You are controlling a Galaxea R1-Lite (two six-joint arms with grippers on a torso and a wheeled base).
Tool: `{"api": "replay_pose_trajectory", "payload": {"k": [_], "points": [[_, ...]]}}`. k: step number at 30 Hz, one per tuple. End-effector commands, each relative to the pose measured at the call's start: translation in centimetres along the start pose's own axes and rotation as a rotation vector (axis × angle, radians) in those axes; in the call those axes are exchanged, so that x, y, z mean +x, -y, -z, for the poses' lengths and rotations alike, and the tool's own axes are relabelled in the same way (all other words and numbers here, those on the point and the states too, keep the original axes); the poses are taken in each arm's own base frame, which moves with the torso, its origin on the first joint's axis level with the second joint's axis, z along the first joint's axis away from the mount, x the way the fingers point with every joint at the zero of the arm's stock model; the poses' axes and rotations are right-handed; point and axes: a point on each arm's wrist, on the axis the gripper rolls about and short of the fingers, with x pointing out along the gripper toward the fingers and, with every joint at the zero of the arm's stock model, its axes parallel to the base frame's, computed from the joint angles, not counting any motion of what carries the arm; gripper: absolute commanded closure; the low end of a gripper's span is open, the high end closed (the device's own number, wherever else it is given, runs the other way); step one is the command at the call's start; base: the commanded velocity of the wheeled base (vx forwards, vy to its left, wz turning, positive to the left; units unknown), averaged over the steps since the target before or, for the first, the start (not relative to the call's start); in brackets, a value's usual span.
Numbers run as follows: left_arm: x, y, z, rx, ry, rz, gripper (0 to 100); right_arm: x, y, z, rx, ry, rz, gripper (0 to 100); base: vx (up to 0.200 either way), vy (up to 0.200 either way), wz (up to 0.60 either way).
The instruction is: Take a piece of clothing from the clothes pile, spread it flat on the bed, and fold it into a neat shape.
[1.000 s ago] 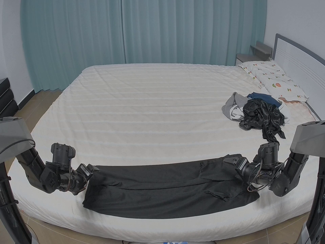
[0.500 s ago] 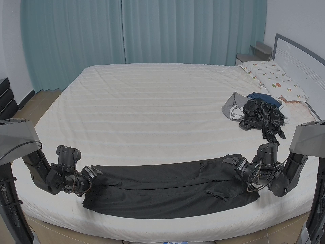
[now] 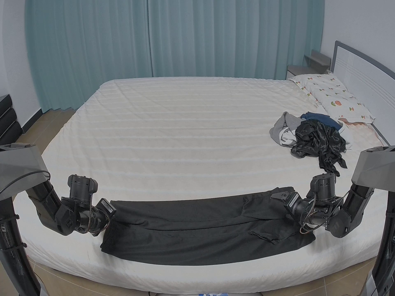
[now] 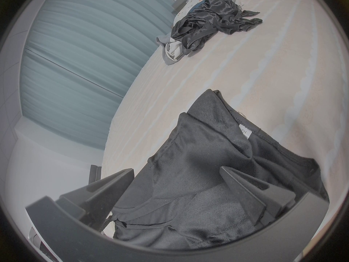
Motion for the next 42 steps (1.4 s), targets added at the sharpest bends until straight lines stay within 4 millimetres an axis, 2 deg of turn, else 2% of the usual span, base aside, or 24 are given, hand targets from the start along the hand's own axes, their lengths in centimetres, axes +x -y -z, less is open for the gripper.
{"api": "replay_pose_trajectory", "payload": {"k": [1,12,15,24,27,28,33,42], "points": [[-0.4,0.3,-0.2,-0.014,0.020,0.027,100,0.1,-0.4,0.3,0.002,-0.015,0.001,0,0.000,0.000,0.00],[-0.5,0.5,-0.4,-0.030,0.034,0.048,100,0.3,-0.6,0.4,0.000,-0.013,0.014,0,0.000,0.000,0.00],[-0.6,0.6,-0.5,-0.035,0.037,0.052,100,1.3,-0.1,1.0,-0.006,-0.008,0.057,0,0.000,0.000,0.00],[-0.6,0.6,-0.6,-0.037,0.054,0.046,100,2.4,0.2,1.0,-0.009,0.043,0.099,0,0.000,0.000,0.00],[-0.6,0.6,-0.6,-0.037,0.054,0.046,100,2.3,0.1,1.0,-0.010,0.050,0.100,0,0.000,0.000,0.00],[-0.6,0.7,-0.6,-0.037,0.058,0.049,100,1.7,-0.6,1.0,-0.020,0.063,0.087,0,0.000,0.000,0.00],[-0.6,0.7,-0.6,-0.037,0.058,0.049,100,0.9,-1.2,1.2,-0.028,0.051,0.089,0,0.000,0.000,0.00],[-0.6,0.7,-0.7,-0.038,0.059,0.048,100,0.9,-0.7,2.0,-0.039,0.016,0.127,0,0.000,0.000,0.00]]}}
